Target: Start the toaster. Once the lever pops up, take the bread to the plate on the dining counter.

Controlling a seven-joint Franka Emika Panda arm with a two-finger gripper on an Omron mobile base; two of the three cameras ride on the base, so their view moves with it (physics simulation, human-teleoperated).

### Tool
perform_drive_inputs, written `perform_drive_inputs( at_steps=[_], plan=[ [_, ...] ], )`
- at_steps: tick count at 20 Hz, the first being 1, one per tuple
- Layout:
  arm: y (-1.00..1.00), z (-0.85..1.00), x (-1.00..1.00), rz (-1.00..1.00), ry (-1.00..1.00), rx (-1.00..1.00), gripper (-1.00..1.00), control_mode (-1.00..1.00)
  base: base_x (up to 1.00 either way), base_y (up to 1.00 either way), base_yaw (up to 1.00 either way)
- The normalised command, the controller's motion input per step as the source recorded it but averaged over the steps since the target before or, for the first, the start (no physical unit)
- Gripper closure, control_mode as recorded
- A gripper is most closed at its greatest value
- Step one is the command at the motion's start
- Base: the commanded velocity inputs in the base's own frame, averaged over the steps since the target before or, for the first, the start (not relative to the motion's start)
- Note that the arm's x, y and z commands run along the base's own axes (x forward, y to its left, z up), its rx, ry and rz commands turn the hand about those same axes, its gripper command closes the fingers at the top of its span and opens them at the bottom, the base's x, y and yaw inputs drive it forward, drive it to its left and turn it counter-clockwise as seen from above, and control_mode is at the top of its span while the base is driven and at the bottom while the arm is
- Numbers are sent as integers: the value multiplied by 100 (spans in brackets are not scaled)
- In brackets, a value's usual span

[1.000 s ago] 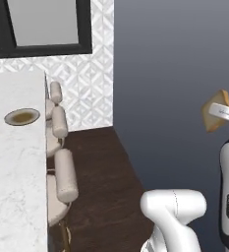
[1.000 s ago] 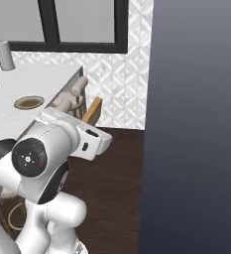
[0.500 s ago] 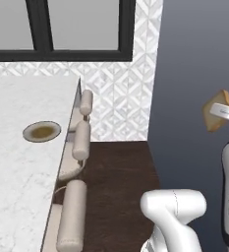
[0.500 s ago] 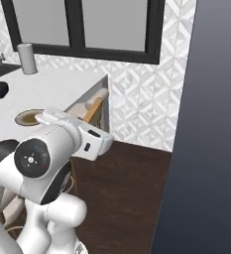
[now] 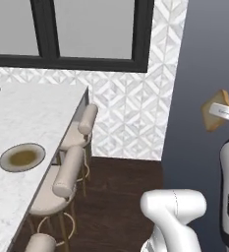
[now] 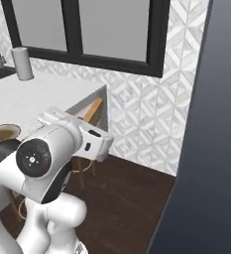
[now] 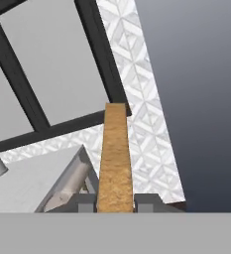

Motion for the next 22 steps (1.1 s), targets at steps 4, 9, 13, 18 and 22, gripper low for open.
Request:
perform_drive_inputs(
  at_steps=[4, 9, 13, 18, 22],
  plan=[
    [0, 0, 0, 0, 0, 0, 100, 100, 100, -59, 35],
    [0, 0, 0, 0, 0, 0, 100, 100, 72, -51, 54],
    [0, 0, 0, 0, 0, 0, 100, 100, 0, -33, 69],
    [0, 0, 0, 0, 0, 0, 100, 100, 0, -15, 77],
    [0, 0, 0, 0, 0, 0, 100, 100, 0, -17, 77]
  ],
)
